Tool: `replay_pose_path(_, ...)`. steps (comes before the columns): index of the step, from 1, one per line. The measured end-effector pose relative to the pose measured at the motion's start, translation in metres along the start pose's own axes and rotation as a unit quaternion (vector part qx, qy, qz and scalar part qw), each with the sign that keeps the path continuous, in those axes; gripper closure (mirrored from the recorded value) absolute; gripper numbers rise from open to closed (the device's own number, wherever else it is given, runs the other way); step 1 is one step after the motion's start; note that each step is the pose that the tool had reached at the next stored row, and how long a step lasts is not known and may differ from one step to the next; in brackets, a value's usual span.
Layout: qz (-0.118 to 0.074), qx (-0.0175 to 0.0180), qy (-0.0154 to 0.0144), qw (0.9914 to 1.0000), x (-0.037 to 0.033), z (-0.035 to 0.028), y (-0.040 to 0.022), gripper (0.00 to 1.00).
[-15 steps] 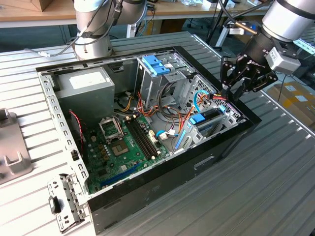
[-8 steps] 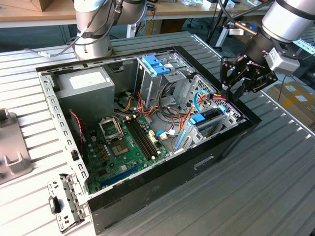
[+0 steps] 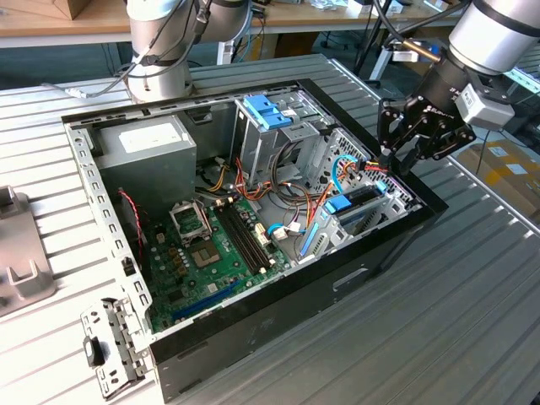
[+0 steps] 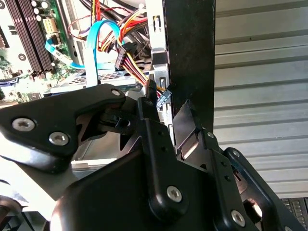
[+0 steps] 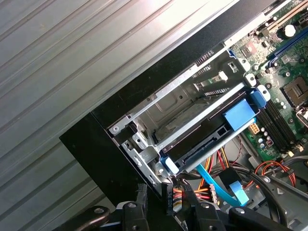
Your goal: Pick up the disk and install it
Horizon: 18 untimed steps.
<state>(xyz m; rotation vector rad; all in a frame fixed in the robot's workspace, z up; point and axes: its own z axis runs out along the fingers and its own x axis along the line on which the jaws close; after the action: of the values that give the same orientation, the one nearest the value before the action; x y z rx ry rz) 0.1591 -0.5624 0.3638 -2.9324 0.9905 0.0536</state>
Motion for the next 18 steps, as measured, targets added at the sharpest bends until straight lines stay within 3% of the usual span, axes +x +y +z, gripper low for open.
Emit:
replay_pose_path(4,0.000,0.0000,0.0000,1.00000,0.0000,0.0000,0.0000,0.59)
replay_pose_path(6,0.000,0.0000,0.0000,1.00000,0.0000,0.0001,0.0000,0.73)
replay_pose_path(7,0.000,0.0000,0.0000,1.00000,0.0000,0.0001,0.0000,0.73)
replay_pose_path(9,0.000,-0.0001,0.0001,1.00000,0.0000,0.0000,0.0000,0.82)
replay_pose_path(18,0.000,0.0000,0.0000,1.00000,0.0000,0.0003,0.0000,0.82)
